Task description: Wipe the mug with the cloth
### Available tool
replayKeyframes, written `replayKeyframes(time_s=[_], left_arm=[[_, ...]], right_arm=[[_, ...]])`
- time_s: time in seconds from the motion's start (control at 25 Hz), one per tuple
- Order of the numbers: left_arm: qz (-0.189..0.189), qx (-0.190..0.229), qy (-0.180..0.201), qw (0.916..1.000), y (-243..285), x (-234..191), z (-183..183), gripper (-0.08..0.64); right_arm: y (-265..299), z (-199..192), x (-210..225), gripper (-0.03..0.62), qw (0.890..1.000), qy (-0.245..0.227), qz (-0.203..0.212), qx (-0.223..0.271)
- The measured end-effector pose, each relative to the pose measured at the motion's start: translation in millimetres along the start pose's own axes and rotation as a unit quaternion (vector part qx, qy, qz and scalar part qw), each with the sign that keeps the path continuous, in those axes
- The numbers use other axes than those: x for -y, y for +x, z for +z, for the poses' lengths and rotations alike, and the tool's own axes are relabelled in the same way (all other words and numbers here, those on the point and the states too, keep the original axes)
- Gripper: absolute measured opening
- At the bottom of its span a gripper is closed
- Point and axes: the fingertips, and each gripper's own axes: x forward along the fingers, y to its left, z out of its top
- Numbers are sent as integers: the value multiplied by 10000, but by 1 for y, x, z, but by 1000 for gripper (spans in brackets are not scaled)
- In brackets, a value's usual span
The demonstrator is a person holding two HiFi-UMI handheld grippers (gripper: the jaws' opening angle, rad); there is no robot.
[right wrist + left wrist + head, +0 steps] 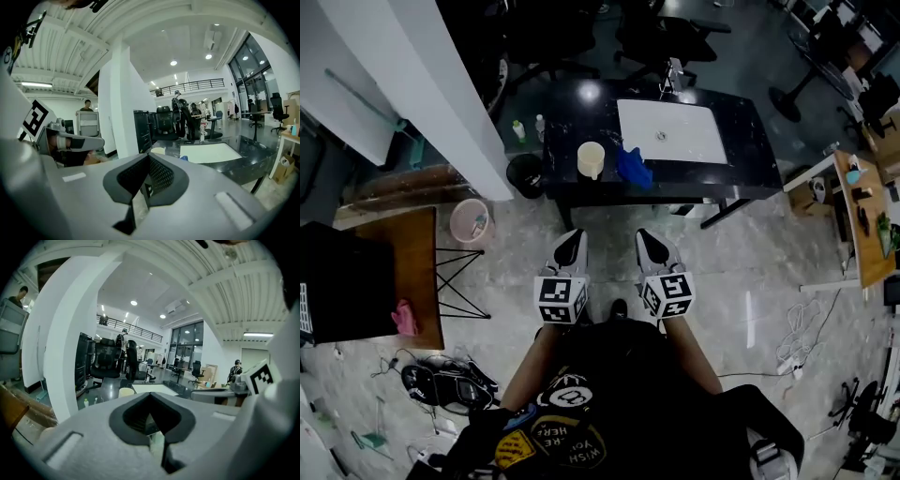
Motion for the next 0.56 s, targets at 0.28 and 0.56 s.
replayKeyframes(time_s=[0.28,0.56], left_arm=[[66,75,168,9998,0,23,6,5],[-98,49,249,9996,6,52,2,5]], right_arm=[[-19,16,2,2,9997,-85,156,159],[-35,15,11,2,9995,-114,247,161]])
